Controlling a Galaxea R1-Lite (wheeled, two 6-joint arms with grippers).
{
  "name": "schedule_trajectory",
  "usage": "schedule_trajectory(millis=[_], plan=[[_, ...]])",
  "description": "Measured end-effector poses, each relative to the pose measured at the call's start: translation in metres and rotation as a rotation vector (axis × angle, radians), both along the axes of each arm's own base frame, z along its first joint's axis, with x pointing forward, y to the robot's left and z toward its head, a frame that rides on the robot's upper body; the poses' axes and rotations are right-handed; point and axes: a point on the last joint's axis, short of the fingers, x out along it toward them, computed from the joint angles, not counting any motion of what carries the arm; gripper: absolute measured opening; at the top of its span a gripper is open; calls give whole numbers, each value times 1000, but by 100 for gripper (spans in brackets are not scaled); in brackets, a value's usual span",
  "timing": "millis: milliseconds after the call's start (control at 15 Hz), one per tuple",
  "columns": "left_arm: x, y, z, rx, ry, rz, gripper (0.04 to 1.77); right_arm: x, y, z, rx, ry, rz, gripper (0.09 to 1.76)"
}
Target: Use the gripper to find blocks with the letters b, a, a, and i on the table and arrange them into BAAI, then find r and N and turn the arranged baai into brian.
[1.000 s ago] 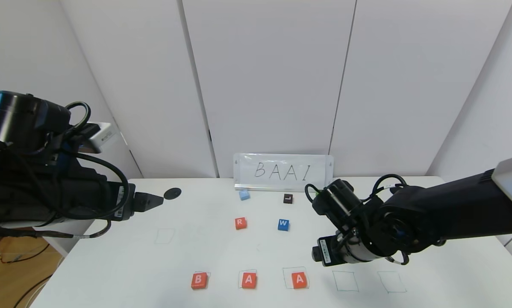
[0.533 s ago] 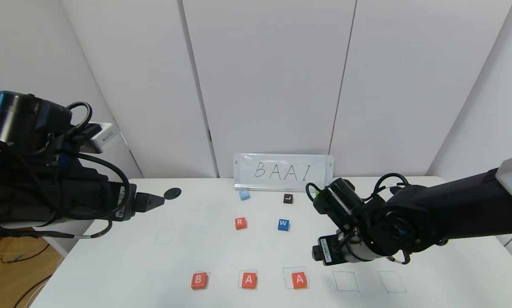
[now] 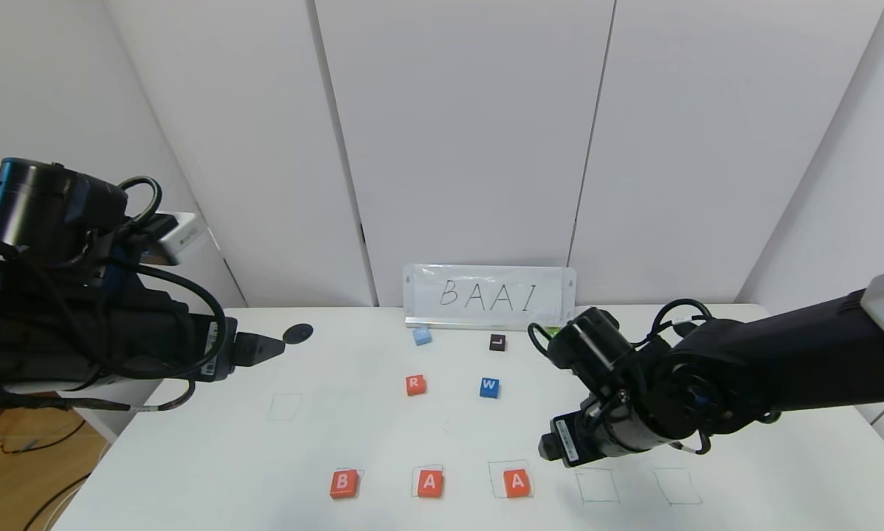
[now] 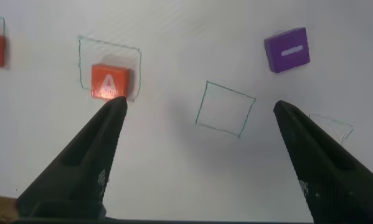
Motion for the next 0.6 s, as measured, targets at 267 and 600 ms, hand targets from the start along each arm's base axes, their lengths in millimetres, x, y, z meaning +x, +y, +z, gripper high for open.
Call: schedule_trajectory(millis=[267,600], plan=[[1,0,-1,2,4,-1,172,11,-62,-2,-56,45,292,170],[1,0,-1,2,3,0,172,10,-73,3,-60,36,285,170]])
